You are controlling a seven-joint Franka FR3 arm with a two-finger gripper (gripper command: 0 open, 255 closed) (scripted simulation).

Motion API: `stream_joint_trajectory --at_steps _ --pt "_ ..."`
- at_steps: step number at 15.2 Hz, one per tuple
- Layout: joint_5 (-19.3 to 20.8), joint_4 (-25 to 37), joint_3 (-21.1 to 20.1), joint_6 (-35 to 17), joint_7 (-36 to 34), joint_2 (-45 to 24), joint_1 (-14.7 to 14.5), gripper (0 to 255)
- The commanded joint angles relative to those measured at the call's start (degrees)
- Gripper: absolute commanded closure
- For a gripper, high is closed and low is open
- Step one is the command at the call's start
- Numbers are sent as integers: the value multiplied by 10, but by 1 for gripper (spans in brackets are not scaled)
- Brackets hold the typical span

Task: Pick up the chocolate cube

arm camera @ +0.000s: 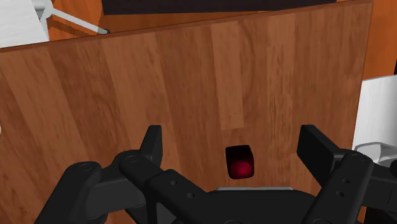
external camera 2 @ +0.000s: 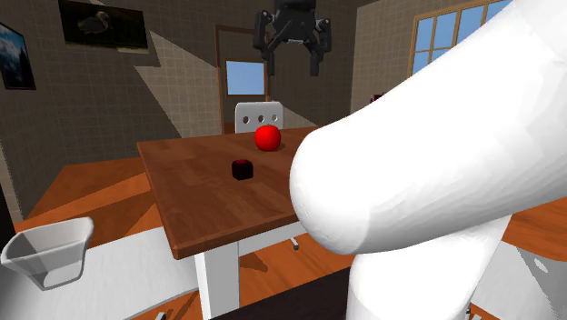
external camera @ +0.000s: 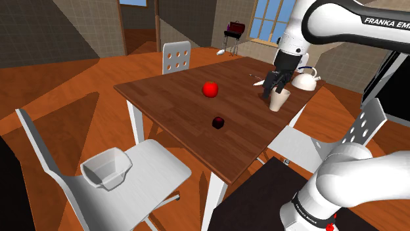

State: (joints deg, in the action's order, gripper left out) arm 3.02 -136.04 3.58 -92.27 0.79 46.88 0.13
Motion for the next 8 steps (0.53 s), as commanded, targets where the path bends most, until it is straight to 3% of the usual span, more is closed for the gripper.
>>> stream_joint_trajectory --at_steps 1,8 --pt "0 0 0 0 0 0 0 0" --pt "-10 -49 -10 -147 -15 -89 -12 0"
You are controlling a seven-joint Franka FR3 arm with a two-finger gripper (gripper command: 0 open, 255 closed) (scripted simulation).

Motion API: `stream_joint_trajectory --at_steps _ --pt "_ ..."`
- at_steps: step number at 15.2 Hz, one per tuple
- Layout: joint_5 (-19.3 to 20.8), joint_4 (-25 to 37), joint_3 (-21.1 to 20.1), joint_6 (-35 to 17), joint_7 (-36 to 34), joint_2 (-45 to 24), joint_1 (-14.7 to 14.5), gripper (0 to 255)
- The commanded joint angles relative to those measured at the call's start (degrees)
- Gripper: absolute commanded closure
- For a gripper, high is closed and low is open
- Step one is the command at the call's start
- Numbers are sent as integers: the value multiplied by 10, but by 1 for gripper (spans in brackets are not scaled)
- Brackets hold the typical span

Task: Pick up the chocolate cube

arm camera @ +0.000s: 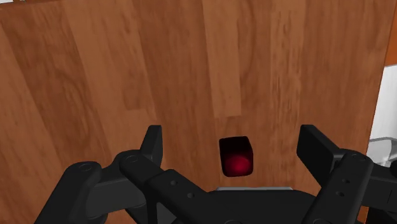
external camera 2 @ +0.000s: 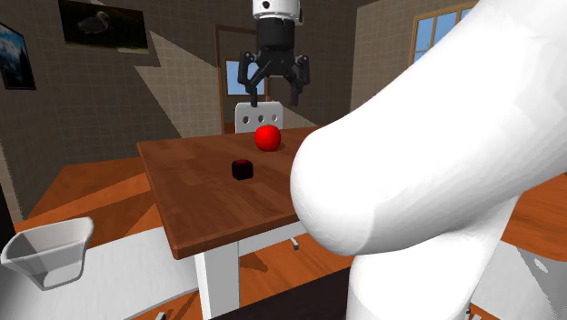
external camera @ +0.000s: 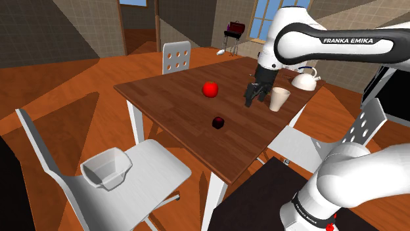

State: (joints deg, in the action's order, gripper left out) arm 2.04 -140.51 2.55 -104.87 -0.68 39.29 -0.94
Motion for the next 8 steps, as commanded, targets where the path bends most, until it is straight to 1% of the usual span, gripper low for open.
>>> stream_joint_trajectory --at_steps 1,8 --pt "-2 -8 -1 -42 -2 -29 -3 0" --pt "-10 -10 -11 -182 -14 -159 -14 0"
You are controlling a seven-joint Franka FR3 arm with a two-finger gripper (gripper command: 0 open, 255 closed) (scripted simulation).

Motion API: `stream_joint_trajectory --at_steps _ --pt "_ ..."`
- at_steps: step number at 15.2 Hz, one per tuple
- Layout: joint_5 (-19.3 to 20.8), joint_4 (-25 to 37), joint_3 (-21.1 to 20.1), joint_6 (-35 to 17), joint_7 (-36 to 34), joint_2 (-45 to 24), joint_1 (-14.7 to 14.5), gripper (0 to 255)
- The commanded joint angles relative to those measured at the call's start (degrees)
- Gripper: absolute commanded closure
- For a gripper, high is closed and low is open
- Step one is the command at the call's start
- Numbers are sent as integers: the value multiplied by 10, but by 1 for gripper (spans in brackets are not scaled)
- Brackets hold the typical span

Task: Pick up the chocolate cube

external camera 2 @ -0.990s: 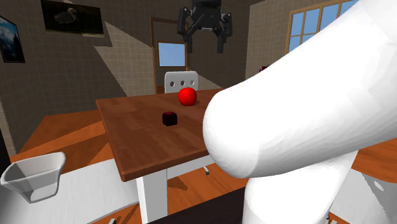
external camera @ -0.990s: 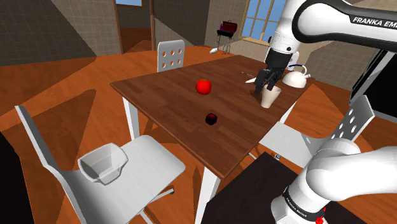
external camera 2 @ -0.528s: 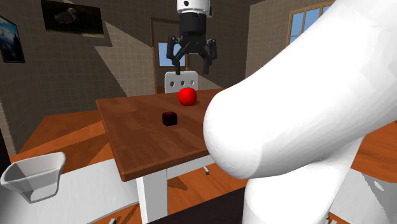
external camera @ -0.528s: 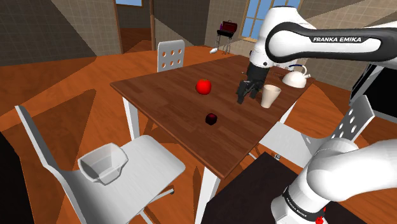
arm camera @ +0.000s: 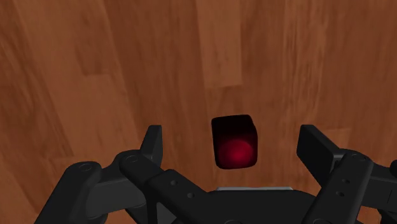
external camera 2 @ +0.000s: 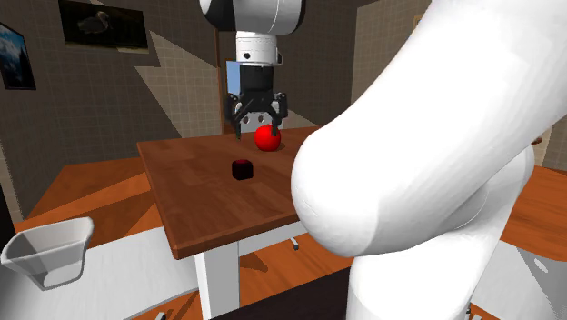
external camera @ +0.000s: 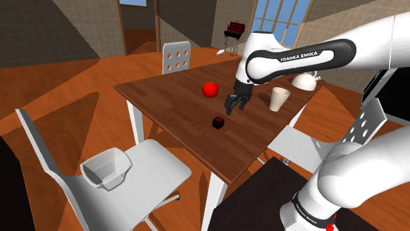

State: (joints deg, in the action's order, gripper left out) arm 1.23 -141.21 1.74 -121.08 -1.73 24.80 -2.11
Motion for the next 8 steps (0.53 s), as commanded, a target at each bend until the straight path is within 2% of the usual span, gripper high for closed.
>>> stream_joint_trajectory --at_steps 1,5,8 --pt "-3 0 -4 -38 -5 -35 -4 0" --pt "-5 22 -10 -107 -12 -121 -10 0" --pt "-6 18 -11 -134 -13 -143 -10 0"
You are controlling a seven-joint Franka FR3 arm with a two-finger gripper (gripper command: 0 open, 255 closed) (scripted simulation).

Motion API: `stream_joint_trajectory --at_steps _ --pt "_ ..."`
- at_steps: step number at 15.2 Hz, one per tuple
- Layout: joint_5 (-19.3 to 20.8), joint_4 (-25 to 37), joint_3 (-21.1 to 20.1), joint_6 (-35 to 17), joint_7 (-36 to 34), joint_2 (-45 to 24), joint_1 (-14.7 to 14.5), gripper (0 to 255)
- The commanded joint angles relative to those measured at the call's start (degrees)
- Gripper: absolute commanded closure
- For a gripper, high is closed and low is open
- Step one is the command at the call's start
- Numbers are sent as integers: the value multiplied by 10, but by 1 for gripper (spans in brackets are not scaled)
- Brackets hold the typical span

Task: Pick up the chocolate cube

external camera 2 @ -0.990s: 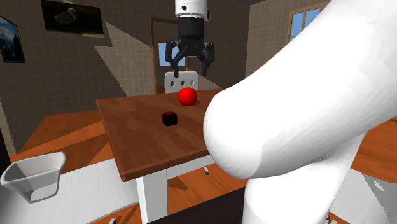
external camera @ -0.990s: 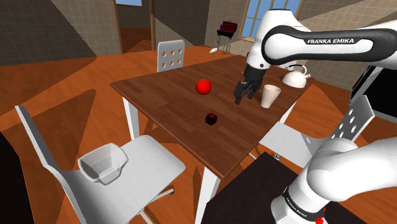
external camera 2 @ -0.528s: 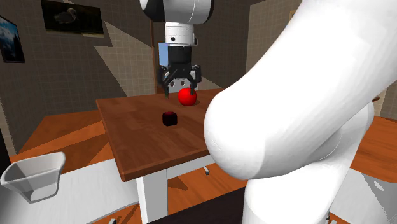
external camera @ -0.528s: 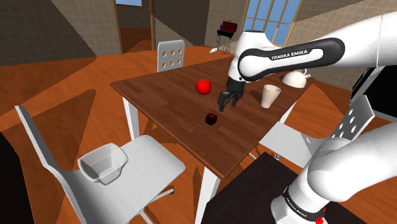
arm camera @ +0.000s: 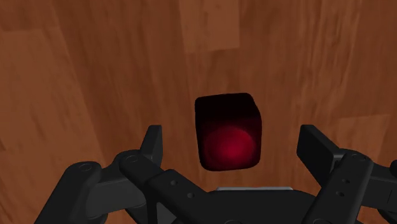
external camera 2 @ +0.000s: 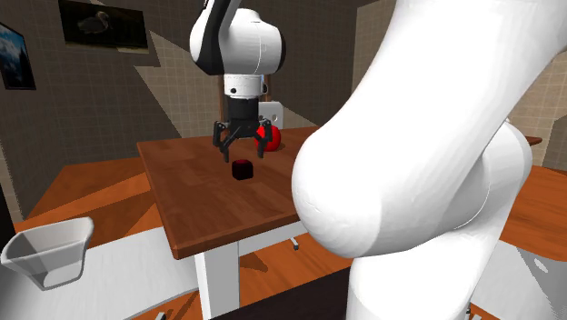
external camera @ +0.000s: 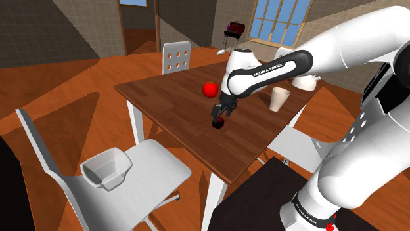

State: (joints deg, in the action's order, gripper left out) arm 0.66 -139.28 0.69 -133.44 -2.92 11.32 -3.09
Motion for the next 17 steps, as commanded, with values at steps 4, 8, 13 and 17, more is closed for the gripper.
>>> stream_joint_trajectory --at_steps 4,8,13,17 --pt "0 -15 0 -44 -1 -28 0 0" --pt "0 -20 -1 -57 -2 -36 -1 255" --pt "0 -21 -1 -57 -2 -36 -1 255" --pt "0 -20 0 -57 -1 -36 0 255"
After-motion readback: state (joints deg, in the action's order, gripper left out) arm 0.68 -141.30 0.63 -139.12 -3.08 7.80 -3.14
